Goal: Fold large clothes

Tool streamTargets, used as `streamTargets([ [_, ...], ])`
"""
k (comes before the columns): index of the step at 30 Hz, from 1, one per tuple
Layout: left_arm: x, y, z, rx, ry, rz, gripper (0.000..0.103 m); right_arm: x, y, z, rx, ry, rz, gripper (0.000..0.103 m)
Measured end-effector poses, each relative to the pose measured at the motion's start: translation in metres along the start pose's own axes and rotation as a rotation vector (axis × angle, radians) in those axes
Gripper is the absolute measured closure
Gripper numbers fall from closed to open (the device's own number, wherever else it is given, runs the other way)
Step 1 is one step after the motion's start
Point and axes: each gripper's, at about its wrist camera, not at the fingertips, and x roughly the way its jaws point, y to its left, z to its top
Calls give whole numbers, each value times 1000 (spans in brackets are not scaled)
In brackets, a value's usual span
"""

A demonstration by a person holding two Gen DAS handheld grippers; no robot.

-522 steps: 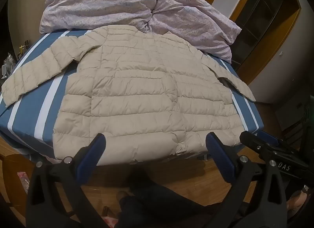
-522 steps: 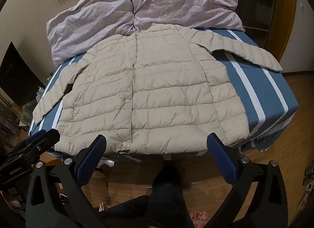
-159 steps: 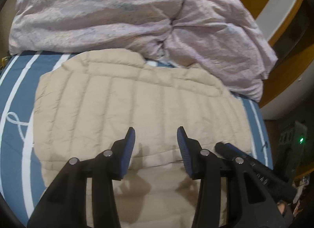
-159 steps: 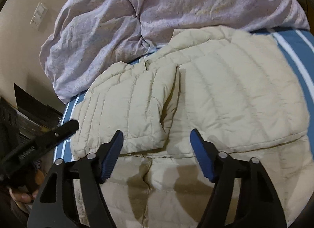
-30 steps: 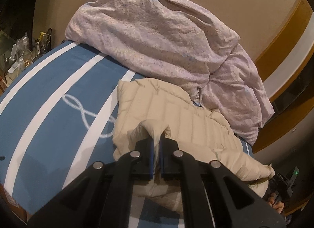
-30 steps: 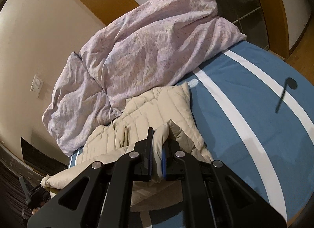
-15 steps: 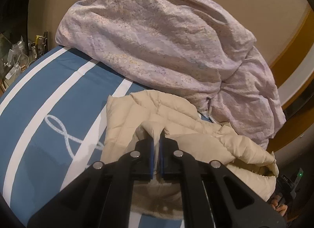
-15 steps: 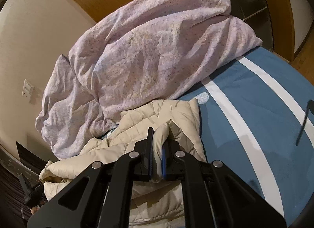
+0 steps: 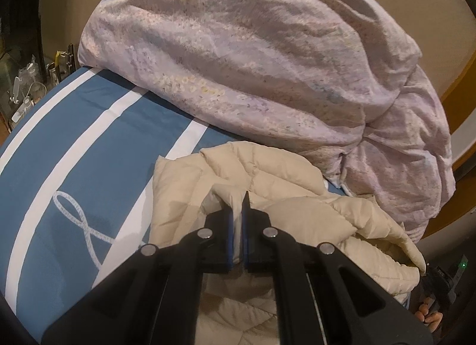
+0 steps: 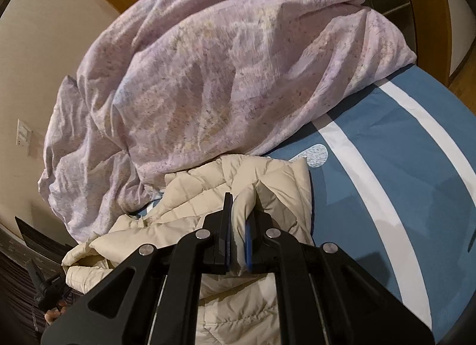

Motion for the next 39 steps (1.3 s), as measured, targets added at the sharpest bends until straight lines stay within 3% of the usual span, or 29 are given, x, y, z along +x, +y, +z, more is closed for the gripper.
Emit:
streamTargets([
  [15, 63, 12, 22, -89, 75, 74, 97, 63, -2, 21, 56, 69, -36, 93],
  [18, 71, 12, 25, -100, 81, 84, 94, 71, 1, 27, 53, 73, -56, 82],
  [19, 73, 12, 26, -108, 83, 83, 93, 72, 3, 29, 54, 72, -61, 73],
  [20, 73, 12, 27, -113, 85, 80, 91, 71, 3, 31, 55, 69, -60, 63],
  [23, 68, 12, 29, -109, 71, 75, 71, 63, 8, 32, 36, 43, -65, 41],
  [25, 58, 12, 29, -94, 46, 97, 45, 51, 11, 30, -3, 11, -91, 38],
  [26, 52, 12, 29, -86, 28, 115, 41, 48, 12, 28, -14, 5, -97, 38],
  [32, 20, 16, 20, -35, -20, 120, 40, 24, 6, 7, -72, -6, -136, 38],
  [39, 7, -2, -7, 44, -46, 132, 40, 22, 15, -21, -175, 21, -179, 38],
])
